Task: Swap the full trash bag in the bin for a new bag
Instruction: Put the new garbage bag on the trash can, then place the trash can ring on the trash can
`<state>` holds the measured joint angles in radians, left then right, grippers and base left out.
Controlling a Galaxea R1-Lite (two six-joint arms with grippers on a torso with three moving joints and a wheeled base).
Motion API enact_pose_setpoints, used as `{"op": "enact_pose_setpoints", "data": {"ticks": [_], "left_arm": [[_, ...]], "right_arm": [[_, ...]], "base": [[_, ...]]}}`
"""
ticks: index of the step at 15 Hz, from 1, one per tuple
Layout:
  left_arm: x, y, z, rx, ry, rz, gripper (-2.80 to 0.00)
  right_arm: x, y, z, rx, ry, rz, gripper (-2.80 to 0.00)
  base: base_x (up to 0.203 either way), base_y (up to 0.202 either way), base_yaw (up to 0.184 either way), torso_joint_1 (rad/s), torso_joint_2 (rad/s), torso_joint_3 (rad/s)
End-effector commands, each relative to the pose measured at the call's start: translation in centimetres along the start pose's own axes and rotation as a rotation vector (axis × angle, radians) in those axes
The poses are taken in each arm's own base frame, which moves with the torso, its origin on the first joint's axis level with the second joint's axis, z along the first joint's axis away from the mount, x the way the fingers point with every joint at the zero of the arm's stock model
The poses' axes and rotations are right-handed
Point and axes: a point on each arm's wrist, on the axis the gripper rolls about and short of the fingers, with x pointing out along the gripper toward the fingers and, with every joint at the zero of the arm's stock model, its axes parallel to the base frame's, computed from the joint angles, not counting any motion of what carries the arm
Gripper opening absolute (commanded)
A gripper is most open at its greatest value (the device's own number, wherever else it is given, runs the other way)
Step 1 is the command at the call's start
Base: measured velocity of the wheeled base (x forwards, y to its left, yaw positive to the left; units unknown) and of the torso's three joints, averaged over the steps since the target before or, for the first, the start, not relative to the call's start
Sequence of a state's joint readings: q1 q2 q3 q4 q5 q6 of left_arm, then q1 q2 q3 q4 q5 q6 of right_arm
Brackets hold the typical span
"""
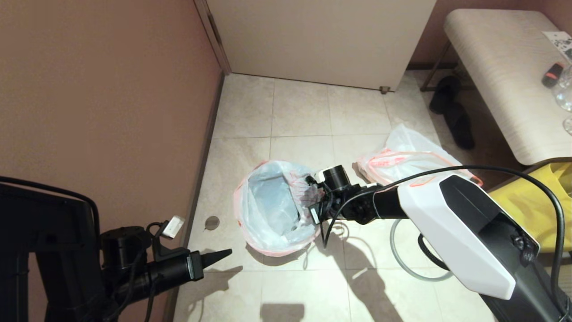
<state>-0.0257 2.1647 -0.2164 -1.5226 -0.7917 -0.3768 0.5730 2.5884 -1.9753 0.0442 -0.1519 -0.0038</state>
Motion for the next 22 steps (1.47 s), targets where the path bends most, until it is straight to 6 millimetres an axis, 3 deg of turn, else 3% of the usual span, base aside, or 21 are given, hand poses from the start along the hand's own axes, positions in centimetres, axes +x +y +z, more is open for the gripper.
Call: {"op": "enact_pose_setpoints", "data": {"ticks": [1,4,7,10,11,14,19,22], "left_arm": [[0.0,-0.1,0.4,0.031,-0.030,-0.015,-2.80],[0.0,-0.1,0.4,0.031,-0.030,-0.016,-2.80],[0.0,-0.1,0.5,0.033,-0.031,-0.016,-2.80],[0.1,-0.1,0.5,0.033,-0.031,-0.017,-2.80],[0.1,-0.1,0.5,0.033,-0.031,-0.017,-2.80],[0.2,0.0,0.5,0.030,-0.029,-0.017,-2.80],[0.3,0.0,0.3,0.028,-0.023,-0.019,-2.80],[0.6,0.0,0.1,0.029,-0.011,-0.022,-2.80]], "right_arm": [[-0.9,-0.2,0.9,0.004,-0.022,-0.003,0.00],[-4.0,-0.7,2.7,0.017,-0.046,-0.043,0.00],[-8.6,-1.2,3.2,0.105,-0.009,-0.063,0.00],[-11.6,-2.6,0.3,0.232,0.137,-0.132,0.00],[-11.7,-3.9,-1.5,0.265,0.199,-0.175,-2.80],[-10.2,-10.7,-6.7,0.446,0.353,-0.341,-2.80],[-4.1,-21.1,-16.6,0.630,0.401,-0.496,-2.80],[-1.5,-25.5,-21.7,0.610,0.434,-0.542,-2.80]], "base": [[0.000,0.000,0.000,0.000,0.00,0.000],[0.000,0.000,0.000,0.000,0.00,0.000],[0.000,0.000,0.000,0.000,0.00,0.000],[0.000,0.000,0.000,0.000,0.00,0.000],[0.000,0.000,0.000,0.000,0.00,0.000],[0.000,0.000,0.000,0.000,0.00,0.000],[0.000,0.000,0.000,0.000,0.00,0.000],[0.000,0.000,0.000,0.000,0.00,0.000]]}}
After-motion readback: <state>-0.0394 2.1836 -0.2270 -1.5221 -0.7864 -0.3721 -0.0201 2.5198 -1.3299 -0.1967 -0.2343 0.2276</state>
